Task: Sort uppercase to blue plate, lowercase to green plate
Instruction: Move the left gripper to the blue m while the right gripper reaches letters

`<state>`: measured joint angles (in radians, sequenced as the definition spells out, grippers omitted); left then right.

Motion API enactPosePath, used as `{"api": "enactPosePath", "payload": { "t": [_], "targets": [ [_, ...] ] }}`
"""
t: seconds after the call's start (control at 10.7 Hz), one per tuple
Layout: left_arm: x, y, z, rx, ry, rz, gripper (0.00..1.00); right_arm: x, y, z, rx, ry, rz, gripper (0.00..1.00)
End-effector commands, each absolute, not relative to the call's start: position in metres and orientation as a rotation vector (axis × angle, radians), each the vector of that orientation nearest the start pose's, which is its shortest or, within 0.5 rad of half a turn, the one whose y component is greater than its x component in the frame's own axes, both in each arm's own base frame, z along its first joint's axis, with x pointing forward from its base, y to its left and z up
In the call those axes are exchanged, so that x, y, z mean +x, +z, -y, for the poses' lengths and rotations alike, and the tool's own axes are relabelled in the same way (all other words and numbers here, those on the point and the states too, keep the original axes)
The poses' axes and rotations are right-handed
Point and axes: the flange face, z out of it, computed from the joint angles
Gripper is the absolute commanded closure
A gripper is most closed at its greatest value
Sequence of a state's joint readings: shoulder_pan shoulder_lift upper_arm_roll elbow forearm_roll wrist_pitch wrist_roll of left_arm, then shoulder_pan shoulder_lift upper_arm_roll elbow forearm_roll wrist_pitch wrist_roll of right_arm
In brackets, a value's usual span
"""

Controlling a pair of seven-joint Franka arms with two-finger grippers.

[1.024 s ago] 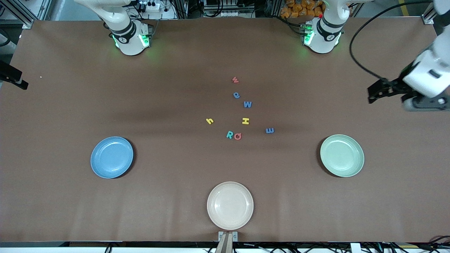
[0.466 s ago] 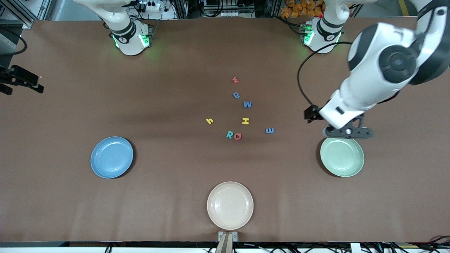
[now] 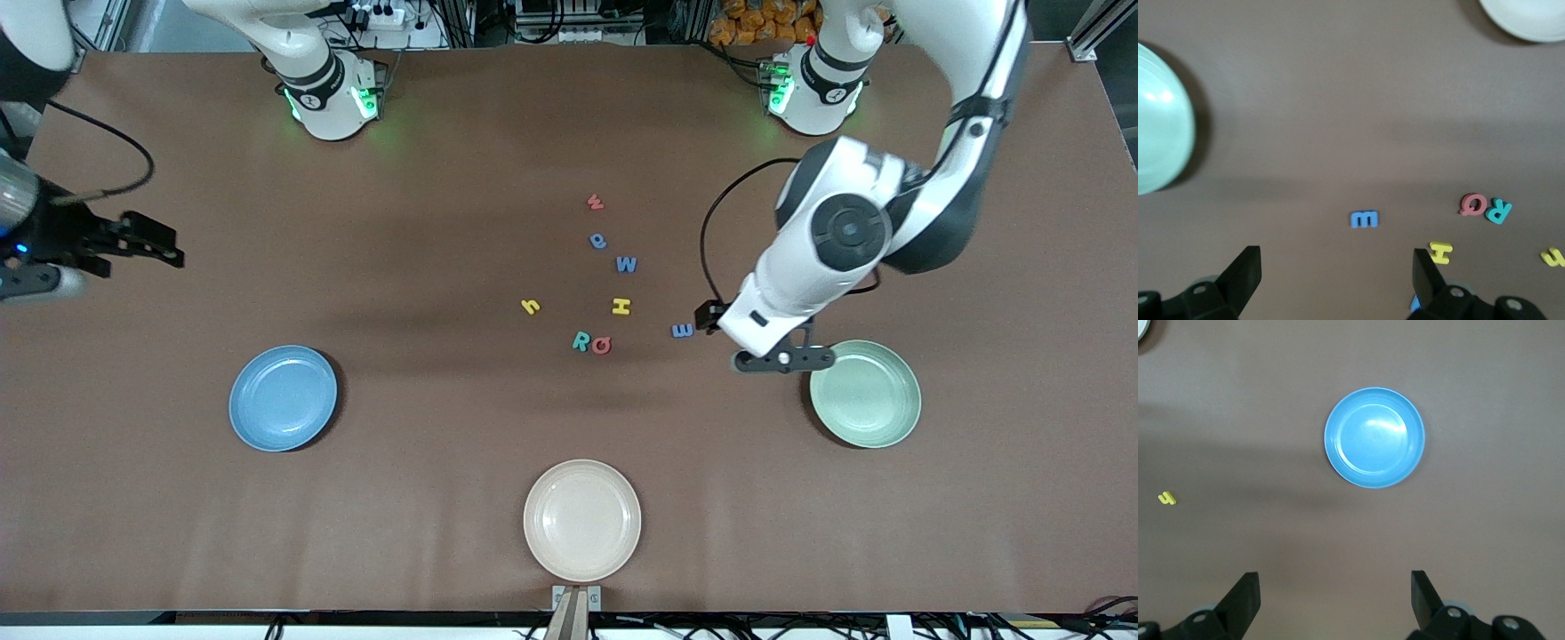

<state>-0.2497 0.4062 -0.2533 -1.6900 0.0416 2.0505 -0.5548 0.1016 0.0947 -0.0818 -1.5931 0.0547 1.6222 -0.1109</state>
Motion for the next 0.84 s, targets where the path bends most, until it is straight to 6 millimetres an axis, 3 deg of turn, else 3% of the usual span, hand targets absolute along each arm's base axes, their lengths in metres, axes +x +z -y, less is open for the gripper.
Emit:
{"api": "enactPosePath", "payload": {
  "t": [0.0,0.19,0.47,0.56,0.74],
  "targets": [
    [0.559,0.327,0.31,-3.18,0.083,0.125,0.0,0.587,0.538,-0.052,-3.066,0.109,0.229,0.0],
    [0.537,0.299,0.316,-3.168,0.103,0.078,0.0,0.596,0.514,-0.093,-3.052,0.129,0.238,0.0],
    [0.526,0.257,0.336,-3.073,0.009,0.077,0.0,0.605,0.469,-0.165,-3.059,0.149,0.319,0.0],
    [0.525,0.249,0.339,-3.07,0.002,0.089,0.0,0.609,0.456,-0.191,-3.062,0.139,0.349,0.0],
    [0.527,0.236,0.341,-3.087,0.0,0.099,0.0,0.627,0.436,-0.225,-3.082,0.146,0.274,0.0]
  ]
}}
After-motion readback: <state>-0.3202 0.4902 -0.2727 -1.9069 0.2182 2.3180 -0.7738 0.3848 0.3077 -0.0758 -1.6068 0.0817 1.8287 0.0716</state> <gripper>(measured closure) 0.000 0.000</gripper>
